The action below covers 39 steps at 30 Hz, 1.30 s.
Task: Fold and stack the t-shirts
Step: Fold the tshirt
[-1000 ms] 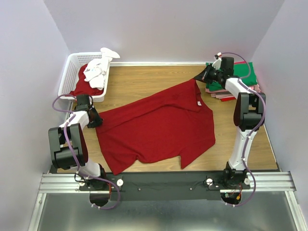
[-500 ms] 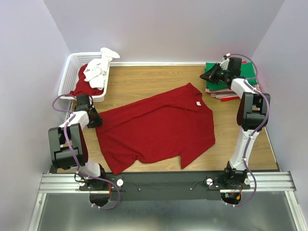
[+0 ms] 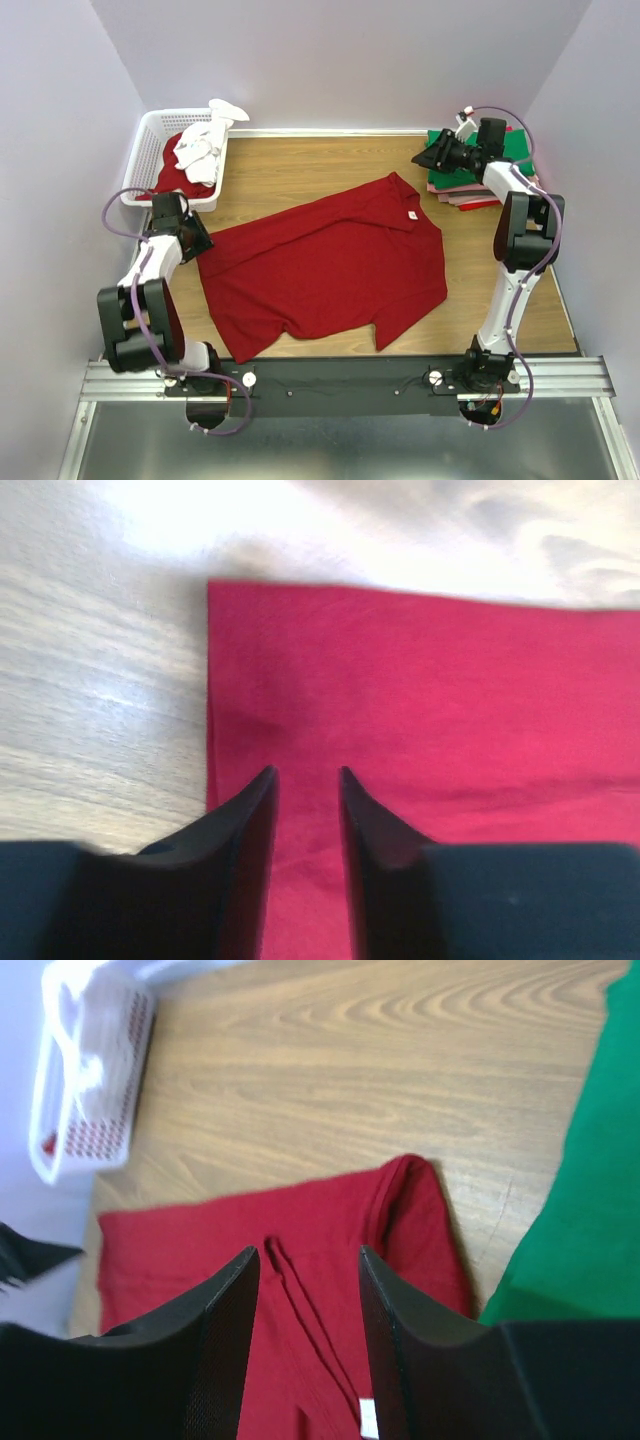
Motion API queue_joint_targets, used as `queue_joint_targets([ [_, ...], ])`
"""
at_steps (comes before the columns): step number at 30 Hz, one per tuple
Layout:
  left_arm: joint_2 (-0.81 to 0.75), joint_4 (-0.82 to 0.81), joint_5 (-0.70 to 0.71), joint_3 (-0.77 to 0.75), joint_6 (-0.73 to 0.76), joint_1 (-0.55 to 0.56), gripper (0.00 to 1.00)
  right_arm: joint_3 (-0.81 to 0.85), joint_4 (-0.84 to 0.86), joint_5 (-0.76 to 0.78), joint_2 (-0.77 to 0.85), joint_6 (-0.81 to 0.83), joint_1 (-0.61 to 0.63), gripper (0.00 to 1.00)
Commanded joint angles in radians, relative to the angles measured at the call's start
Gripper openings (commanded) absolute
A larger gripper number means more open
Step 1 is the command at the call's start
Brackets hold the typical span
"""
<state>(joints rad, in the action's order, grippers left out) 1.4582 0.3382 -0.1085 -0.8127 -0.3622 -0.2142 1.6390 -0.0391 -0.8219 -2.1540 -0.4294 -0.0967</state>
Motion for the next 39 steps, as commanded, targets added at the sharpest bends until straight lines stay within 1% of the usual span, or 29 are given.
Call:
queue_joint_targets([
  [1,-0.142,-0.027,-0.072,0.001,0.022,-0.008,0.48,0.013,-0.149,-0.069,0.054,0.240,0.026,0.52],
  [2,-0.166,-0.031,-0.095,0.001,0.023,-0.011,0.53,0.013,-0.181,-0.048,0.062,0.321,0.032,0.52],
  [4,-0.234,-0.027,-0.111,-0.002,0.026,-0.011,0.57,-0.004,-0.252,-0.030,0.095,0.407,0.055,0.52],
  [5,-0.257,-0.018,-0.118,-0.012,0.029,-0.013,0.62,-0.010,-0.277,-0.020,0.108,0.505,0.063,0.52],
  [6,-0.303,-0.015,-0.125,-0.020,0.038,-0.014,0.63,-0.016,-0.332,-0.011,0.137,0.552,0.071,0.52],
  [7,-0.327,-0.007,-0.123,-0.028,0.042,-0.016,0.66,-0.036,-0.361,-0.005,0.154,0.596,0.083,0.52],
  [8,-0.352,0.004,-0.134,-0.042,0.057,-0.016,0.73,-0.048,-0.387,0.019,0.167,0.685,0.087,0.52],
  [9,-0.390,0.008,-0.149,-0.046,0.065,-0.016,0.77,-0.066,-0.418,0.041,0.205,0.719,0.095,0.52],
  [11,-0.412,0.015,-0.203,-0.060,0.077,-0.014,0.77,-0.122,-0.427,0.108,0.238,0.791,0.094,0.52],
  [12,-0.417,0.015,-0.218,-0.060,0.077,-0.016,0.77,-0.131,-0.429,0.131,0.247,0.802,0.095,0.52],
  [13,-0.423,0.015,-0.244,-0.059,0.078,-0.014,0.77,-0.134,-0.427,0.159,0.252,0.804,0.121,0.52],
  [14,-0.429,-0.002,-0.285,-0.048,0.080,-0.014,0.77,-0.102,-0.427,0.226,0.231,0.767,0.124,0.52],
  [15,-0.441,-0.011,-0.302,-0.042,0.081,-0.014,0.77,-0.076,-0.432,0.257,0.209,0.741,0.129,0.52],
  [17,-0.467,-0.031,-0.335,-0.031,0.091,-0.014,0.77,0.020,-0.441,0.312,0.128,0.693,0.144,0.53],
  [20,-0.501,-0.039,-0.335,-0.022,0.094,-0.011,0.77,0.120,-0.446,0.342,0.045,0.666,0.163,0.56],
  [21,-0.521,-0.044,-0.335,-0.010,0.089,-0.011,0.77,0.187,-0.449,0.358,-0.014,0.652,0.170,0.56],
  [24,-0.539,-0.071,-0.364,0.012,0.083,-0.011,0.77,0.281,-0.455,0.391,-0.113,0.644,0.198,0.56],
  [25,-0.541,-0.082,-0.364,0.018,0.078,-0.010,0.77,0.338,-0.456,0.400,-0.141,0.644,0.206,0.56],
  [28,-0.536,-0.096,-0.373,0.044,0.066,-0.011,0.77,0.427,-0.464,0.432,-0.220,0.609,0.207,0.52],
  [29,-0.530,-0.097,-0.376,0.043,0.071,-0.011,0.77,0.438,-0.466,0.428,-0.233,0.598,0.207,0.45],
  [31,-0.518,-0.099,-0.378,0.041,0.074,-0.010,0.76,0.453,-0.472,0.388,-0.259,0.555,0.210,0.38],
  [32,-0.515,-0.102,-0.376,0.041,0.072,-0.011,0.76,0.450,-0.472,0.379,-0.262,0.546,0.212,0.38],
  [35,-0.501,-0.113,-0.375,0.047,0.071,-0.010,0.76,0.429,-0.470,0.414,-0.259,0.569,0.239,0.38],
  [39,-0.487,-0.126,-0.379,0.064,0.063,-0.011,0.76,0.418,-0.469,0.521,-0.256,0.601,0.270,0.39],
])
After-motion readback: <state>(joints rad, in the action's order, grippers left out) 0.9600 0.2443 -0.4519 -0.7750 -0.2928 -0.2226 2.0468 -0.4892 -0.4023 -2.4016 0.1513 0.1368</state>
